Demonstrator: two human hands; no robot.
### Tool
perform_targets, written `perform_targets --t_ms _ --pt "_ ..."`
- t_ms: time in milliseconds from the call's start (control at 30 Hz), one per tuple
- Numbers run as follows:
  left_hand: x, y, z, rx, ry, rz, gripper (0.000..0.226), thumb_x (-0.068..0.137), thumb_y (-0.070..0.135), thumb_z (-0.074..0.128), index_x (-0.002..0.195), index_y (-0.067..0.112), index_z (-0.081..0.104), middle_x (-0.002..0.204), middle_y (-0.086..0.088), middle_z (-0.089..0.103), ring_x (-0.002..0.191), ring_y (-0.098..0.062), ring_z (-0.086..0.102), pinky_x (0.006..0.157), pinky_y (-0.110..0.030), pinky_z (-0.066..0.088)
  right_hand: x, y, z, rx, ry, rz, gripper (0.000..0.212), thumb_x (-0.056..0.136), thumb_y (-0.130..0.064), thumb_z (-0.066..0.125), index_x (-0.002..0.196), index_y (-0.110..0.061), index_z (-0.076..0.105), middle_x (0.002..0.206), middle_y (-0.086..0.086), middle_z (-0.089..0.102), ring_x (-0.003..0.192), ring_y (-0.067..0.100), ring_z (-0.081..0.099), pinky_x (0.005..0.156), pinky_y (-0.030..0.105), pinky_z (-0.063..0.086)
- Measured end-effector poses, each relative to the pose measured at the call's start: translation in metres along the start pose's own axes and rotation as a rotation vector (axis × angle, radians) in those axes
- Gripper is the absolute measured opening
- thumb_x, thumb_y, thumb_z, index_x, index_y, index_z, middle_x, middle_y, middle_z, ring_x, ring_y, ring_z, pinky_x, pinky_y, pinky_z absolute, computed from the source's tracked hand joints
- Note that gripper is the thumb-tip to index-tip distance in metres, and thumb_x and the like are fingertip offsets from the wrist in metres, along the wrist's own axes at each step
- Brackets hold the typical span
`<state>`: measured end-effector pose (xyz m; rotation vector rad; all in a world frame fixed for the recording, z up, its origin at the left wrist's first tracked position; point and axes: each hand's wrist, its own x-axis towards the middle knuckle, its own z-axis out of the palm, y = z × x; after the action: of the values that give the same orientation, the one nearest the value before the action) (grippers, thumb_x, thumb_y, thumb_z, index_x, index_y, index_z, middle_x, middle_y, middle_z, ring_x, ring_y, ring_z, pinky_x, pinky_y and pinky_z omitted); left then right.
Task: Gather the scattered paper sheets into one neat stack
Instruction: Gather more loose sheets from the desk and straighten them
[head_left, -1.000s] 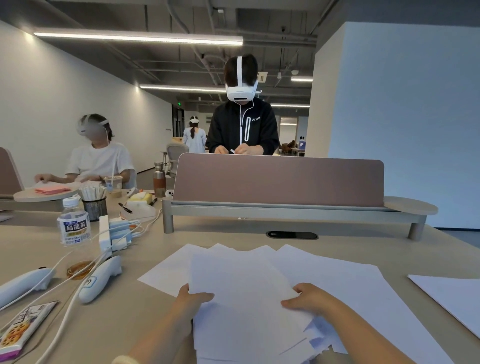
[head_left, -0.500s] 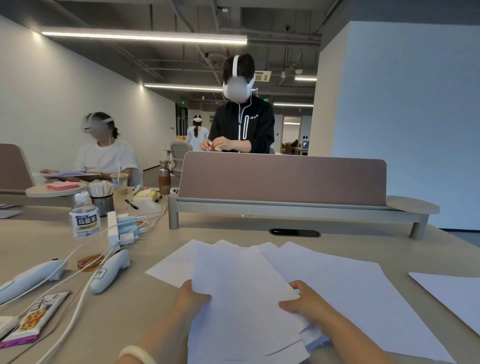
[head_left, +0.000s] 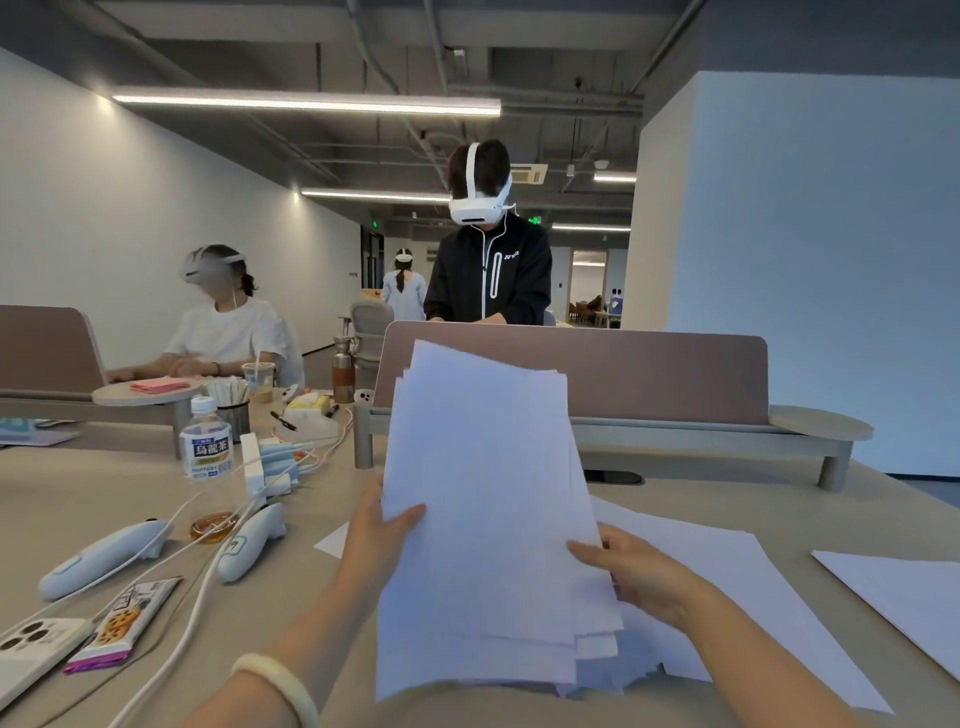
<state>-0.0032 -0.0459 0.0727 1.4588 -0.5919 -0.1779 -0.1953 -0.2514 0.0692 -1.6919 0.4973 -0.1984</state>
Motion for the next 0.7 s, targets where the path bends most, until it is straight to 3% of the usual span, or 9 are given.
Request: perform_targets --t_ms 67,133,233,333,500,600,700 --pt "0.005 0.019 0.001 -0.025 0.008 0.078 0.035 0.088 0.01 0.062 0.118 0.023 0.05 0.106 0.006 0.063 0.094 -0.013 0.063 0.069 -0.025 0.05 0.001 -0.021 0.0 0.021 0.115 -0.122 0.039 0.078 -0.041 0.071 0.114 -0.027 0.064 0.111 -0.007 0.071 0.107 0.017 0.066 0.102 0.044 0.045" --pt "0.009 0.03 0.003 -0.063 -0.024 0.125 0.038 0.087 0.012 0.064 0.122 0.023 0.052 0.109 0.006 0.065 0.097 -0.013 0.064 0.072 -0.026 0.053 0.003 -0.034 0.004 0.03 0.206 -0.206 0.035 0.078 -0.036 0.072 0.112 -0.025 0.066 0.109 -0.007 0.072 0.105 0.016 0.067 0.102 0.044 0.046" --pt "0.003 0.021 0.004 -0.085 -0.106 0.094 0.042 0.083 0.013 0.069 0.119 0.026 0.052 0.111 0.008 0.066 0.097 -0.008 0.066 0.07 -0.021 0.055 0.006 -0.025 0.015 -0.029 0.231 -0.195 0.034 0.08 -0.031 0.072 0.112 -0.021 0.065 0.109 -0.004 0.072 0.101 0.016 0.068 0.091 0.037 0.053" --pt "-0.004 -0.004 0.003 -0.046 -0.096 -0.032 0.05 0.081 0.017 0.072 0.124 0.018 0.047 0.116 -0.003 0.063 0.098 -0.019 0.065 0.076 -0.033 0.055 0.006 0.001 0.026 -0.008 0.254 -0.142 0.037 0.081 -0.028 0.071 0.115 -0.018 0.06 0.111 -0.002 0.069 0.099 0.014 0.066 0.076 0.026 0.051" --pt "-0.008 -0.02 0.01 -0.016 -0.081 -0.105 0.03 0.092 0.015 0.056 0.121 0.022 0.051 0.117 -0.005 0.064 0.101 -0.026 0.063 0.083 -0.037 0.049 0.01 0.017 0.043 -0.023 0.374 -0.162 0.032 0.09 -0.011 0.057 0.121 -0.017 0.05 0.115 0.001 0.062 0.101 0.019 0.061 0.084 0.028 0.049" --pt "-0.004 -0.015 0.016 -0.022 -0.025 -0.065 0.031 0.093 0.017 0.054 0.124 0.022 0.051 0.115 -0.002 0.064 0.097 -0.021 0.064 0.073 -0.031 0.051 0.008 0.012 0.05 0.038 0.428 -0.232 0.029 0.093 -0.009 0.052 0.117 -0.024 0.046 0.105 -0.005 0.06 0.091 0.011 0.059 0.07 0.017 0.045" --pt "0.001 -0.003 0.015 -0.049 -0.027 -0.01 0.033 0.089 0.02 0.061 0.119 0.023 0.049 0.11 0.001 0.063 0.093 -0.015 0.065 0.068 -0.029 0.052 0.004 0.0 0.043 0.087 0.396 -0.262 0.028 0.09 -0.016 0.059 0.117 -0.023 0.052 0.106 -0.005 0.064 0.093 0.01 0.062 0.072 0.021 0.048"
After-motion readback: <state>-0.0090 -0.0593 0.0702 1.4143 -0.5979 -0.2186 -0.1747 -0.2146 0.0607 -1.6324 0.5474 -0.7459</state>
